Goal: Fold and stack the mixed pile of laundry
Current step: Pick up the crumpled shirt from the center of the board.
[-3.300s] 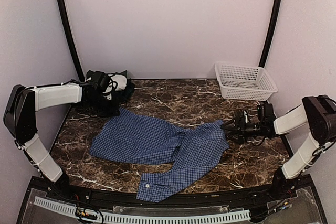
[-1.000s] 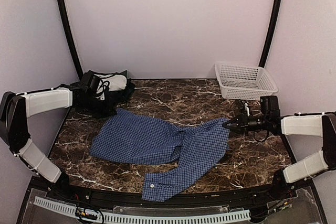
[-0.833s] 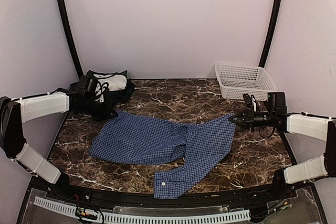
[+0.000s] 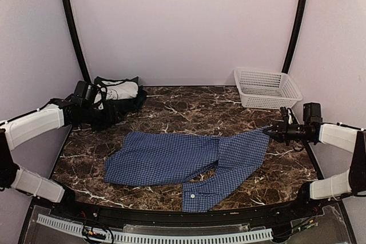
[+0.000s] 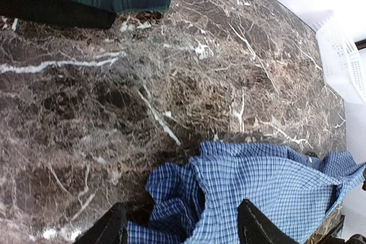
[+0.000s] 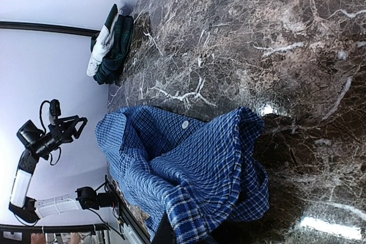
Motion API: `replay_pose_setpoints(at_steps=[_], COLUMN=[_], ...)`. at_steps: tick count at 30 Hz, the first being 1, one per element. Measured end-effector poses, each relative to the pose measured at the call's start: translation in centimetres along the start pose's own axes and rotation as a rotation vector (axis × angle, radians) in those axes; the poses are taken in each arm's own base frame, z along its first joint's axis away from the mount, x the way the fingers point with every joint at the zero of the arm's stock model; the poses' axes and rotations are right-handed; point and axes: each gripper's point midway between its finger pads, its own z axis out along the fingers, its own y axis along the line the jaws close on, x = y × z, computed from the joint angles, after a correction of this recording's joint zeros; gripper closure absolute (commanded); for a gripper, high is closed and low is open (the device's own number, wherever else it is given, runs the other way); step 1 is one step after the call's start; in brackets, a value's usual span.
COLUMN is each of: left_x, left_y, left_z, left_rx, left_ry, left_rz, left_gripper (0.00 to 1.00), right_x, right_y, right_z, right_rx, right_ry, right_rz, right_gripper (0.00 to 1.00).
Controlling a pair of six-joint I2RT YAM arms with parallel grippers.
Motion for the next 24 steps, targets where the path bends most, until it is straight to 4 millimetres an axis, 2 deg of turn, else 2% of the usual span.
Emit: replay_pose_setpoints(at_steps=[3,10,14,16,18,19,20,21,23,24], left_x=[-0.8,1.1,2.3,2.6,2.8,2.9,2.9,2.9,2.7,2.5], left_y=[0.2,-0.2,-0.5,-0.8,-1.1,-1.2,-1.4,-1.6,-2.2,-2.5], left_z=[2.2,6.8,8.8,9.3,9.7,9.9,10.1,10.3,10.3,10.3], left_rx=[0.000,0.054,0.104,0.128,0.153,0.166,0.180,0.193,0.222,0.238], left_ry=[0.036,0.196,0.259,0.278,0.288,0.293,0.296,0.297,0.294,0.289], left_rz=[0.007,0.027,0.016,0.011,0.007,0.006,0.005,0.003,0.004,0.009], left_gripper=[0.31,0.28,0.32,0.38,0.50,0.65,0.73,0.88,0.99,1.00], right_x=[0.0,0.1,0.1,0.2,0.2,0.2,0.2,0.1,0.1,0.1], right_y=[0.0,-0.4,-0.4,-0.4,-0.5,-0.6,-0.6,-0.7,-0.8,-0.7], right_z=[0.0,0.2,0.3,0.3,0.4,0.5,0.6,0.6,0.6,0.6], right_rx=[0.000,0.001,-0.002,-0.007,-0.010,-0.010,-0.010,-0.010,-0.010,-0.010], right_ry=[0.001,0.013,0.015,0.018,0.022,0.024,0.024,0.024,0.025,0.024], right_rz=[0.002,0.018,0.019,0.020,0.024,0.026,0.027,0.028,0.030,0.031], right_gripper=[1.00,1.00,1.00,1.00,1.00,1.00,1.00,1.00,1.00,1.00])
